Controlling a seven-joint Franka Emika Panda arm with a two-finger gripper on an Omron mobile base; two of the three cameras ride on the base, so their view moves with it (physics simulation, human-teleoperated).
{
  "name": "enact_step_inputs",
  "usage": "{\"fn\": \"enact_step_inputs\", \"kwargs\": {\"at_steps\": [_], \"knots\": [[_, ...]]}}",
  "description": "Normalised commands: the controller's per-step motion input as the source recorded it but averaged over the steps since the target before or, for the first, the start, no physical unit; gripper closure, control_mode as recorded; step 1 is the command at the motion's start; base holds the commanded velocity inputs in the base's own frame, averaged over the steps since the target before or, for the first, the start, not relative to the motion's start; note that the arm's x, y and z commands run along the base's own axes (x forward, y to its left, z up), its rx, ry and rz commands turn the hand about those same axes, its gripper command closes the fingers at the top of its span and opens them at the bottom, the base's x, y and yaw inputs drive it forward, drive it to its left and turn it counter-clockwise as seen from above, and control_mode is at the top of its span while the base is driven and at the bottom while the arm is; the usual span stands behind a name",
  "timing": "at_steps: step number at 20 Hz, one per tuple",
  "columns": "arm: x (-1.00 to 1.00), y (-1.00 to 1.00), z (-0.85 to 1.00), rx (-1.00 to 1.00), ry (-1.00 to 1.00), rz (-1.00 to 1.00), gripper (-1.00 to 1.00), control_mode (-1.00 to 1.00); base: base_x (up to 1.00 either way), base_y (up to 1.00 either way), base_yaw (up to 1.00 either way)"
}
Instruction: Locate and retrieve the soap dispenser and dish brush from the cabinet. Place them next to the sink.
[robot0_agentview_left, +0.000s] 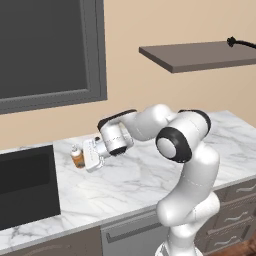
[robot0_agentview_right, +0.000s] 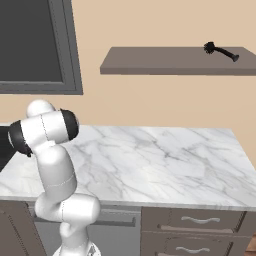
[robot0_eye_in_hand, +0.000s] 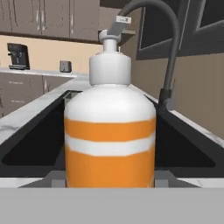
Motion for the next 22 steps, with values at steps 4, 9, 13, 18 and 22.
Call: {"fn": "enact_step_inputs", "kwargs": {"at_steps": [4,9,13,18,22], "knots": [[0.36,0.04,-0.25,0.04,-0.01,-0.05,1.0,-1.0,0.0,0.0,0.0],[0.32,0.07,-0.3,0.04,-0.01,-0.03,1.0,-1.0,0.0,0.0,0.0],[0.29,0.2,-0.24,0.03,-0.01,0.0,1.0,-1.0,0.0,0.0,0.0],[0.26,0.25,-0.2,0.01,-0.01,0.0,1.0,-1.0,0.0,0.0,0.0],[0.28,0.24,-0.18,0.02,0.0,0.0,1.0,-1.0,0.0,0.0,0.0]]}}
